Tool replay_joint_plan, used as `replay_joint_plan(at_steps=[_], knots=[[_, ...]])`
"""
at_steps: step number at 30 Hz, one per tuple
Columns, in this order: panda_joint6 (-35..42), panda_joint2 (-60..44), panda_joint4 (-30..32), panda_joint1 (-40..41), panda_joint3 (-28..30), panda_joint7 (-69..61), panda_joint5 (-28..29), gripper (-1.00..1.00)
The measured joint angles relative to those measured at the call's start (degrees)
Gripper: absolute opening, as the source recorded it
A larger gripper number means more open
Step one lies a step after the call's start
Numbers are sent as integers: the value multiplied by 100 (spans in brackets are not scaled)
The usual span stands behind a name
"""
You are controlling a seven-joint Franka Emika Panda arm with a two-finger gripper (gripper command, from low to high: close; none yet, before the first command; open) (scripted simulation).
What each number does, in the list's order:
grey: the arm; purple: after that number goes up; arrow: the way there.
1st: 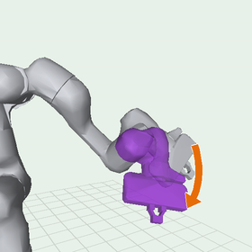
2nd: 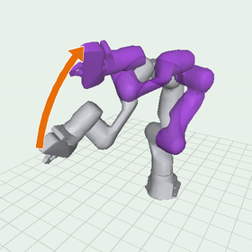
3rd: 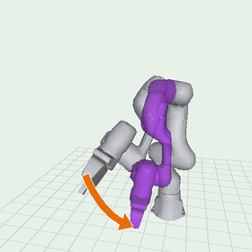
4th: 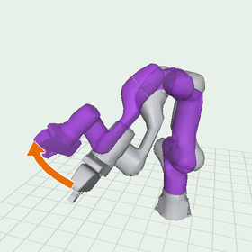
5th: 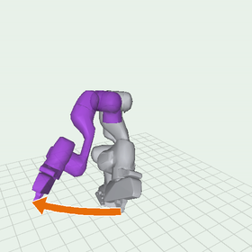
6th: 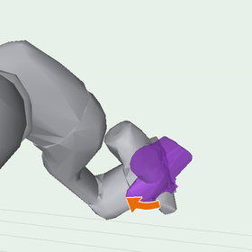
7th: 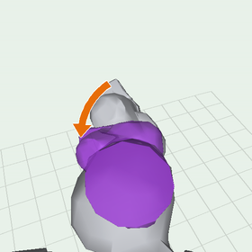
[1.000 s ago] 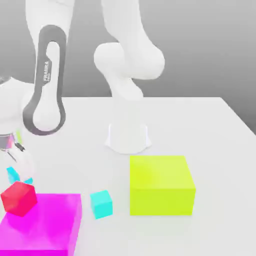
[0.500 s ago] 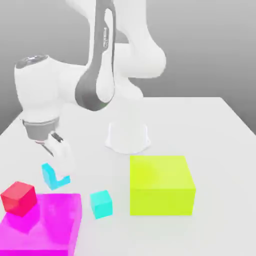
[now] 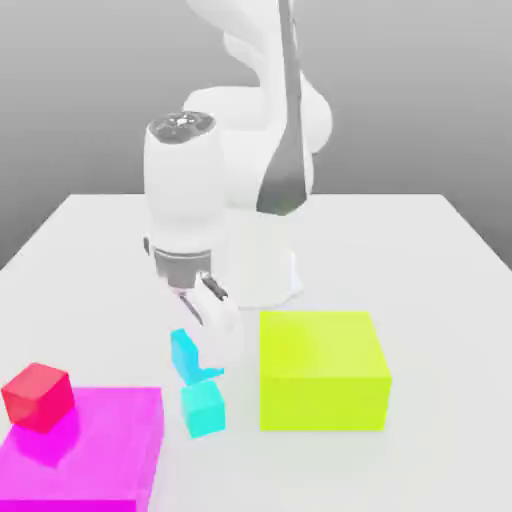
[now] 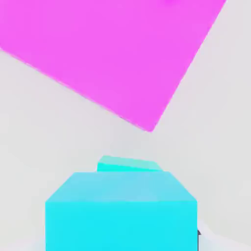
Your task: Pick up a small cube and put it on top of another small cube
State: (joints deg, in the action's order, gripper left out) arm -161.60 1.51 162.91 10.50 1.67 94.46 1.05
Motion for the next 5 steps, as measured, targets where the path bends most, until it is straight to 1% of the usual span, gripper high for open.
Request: replay_joint_plan(at_steps=[2,3,5], knots=[[-340,-350,-5,28,-54,-43,-63,-100],[-466,-480,-5,48,-84,-55,-81,100],[-466,-480,-5,48,-84,-55,-81,100]])
